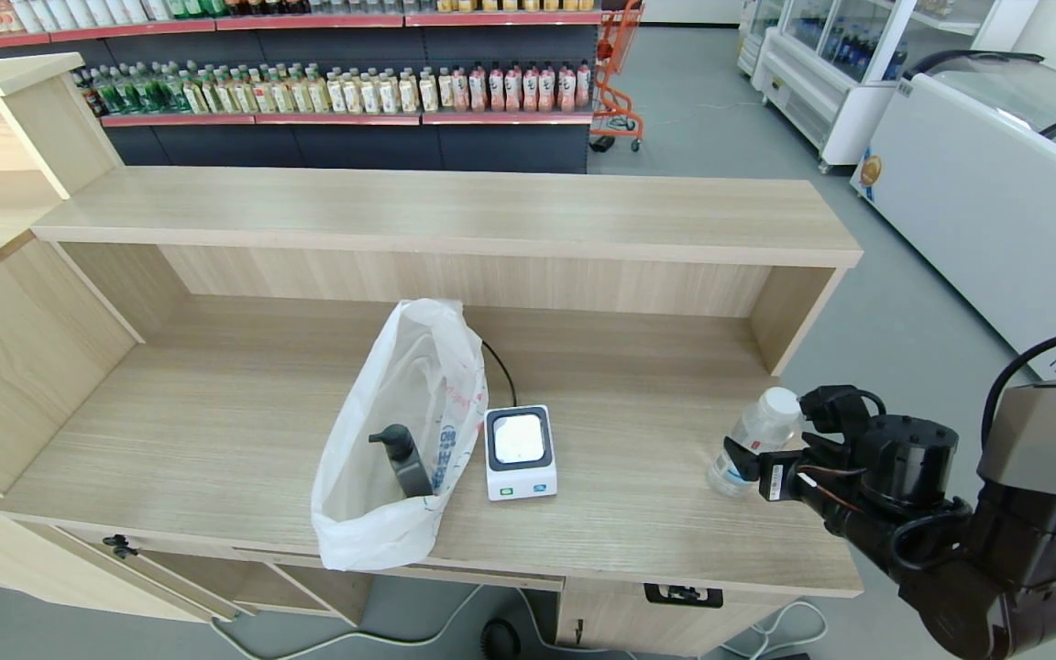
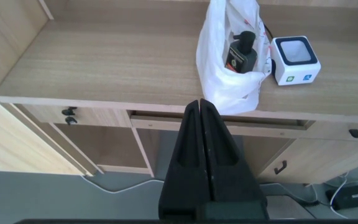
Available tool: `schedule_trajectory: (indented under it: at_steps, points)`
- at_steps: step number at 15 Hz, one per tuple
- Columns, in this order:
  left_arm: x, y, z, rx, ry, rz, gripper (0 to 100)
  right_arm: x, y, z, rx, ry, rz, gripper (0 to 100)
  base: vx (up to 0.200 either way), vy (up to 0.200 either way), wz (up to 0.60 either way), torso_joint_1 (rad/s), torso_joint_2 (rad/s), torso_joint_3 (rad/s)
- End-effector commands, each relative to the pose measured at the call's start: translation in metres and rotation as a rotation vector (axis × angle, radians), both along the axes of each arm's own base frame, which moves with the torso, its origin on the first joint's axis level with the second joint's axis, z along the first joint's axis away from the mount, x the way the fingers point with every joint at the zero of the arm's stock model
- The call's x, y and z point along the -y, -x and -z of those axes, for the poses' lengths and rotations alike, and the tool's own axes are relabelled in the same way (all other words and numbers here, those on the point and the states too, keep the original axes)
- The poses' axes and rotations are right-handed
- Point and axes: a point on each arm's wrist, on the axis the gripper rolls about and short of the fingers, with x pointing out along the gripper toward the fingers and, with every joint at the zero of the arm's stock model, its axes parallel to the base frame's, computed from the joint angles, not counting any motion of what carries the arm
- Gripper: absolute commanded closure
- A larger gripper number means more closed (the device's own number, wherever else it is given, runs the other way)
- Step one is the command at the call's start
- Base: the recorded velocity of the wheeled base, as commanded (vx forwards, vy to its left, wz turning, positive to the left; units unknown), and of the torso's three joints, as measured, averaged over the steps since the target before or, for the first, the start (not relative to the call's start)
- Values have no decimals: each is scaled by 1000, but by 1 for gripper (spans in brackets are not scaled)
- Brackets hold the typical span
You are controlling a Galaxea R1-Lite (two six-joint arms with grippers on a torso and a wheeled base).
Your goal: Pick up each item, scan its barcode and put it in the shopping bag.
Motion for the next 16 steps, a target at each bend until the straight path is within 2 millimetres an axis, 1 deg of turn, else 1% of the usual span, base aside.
schedule_trajectory:
  at_steps: [1,7,11,12,16]
  points:
    - [0,0,0,-2,0,0,100,-2,-4,3,16,-1,-8,0,0,0,0,0,0,0]
    - [0,0,0,1,0,0,100,-4,-12,6,34,21,-26,0,0,0,0,0,0,0]
    - [0,0,0,-1,0,0,100,-6,-18,12,29,21,-37,0,0,0,0,0,0,0]
    - [0,0,0,-2,0,0,100,-6,-19,13,28,21,-46,100,0,0,0,0,0,0]
    - [0,0,0,-1,0,0,100,-8,-27,15,47,44,-61,100,0,0,0,0,0,0]
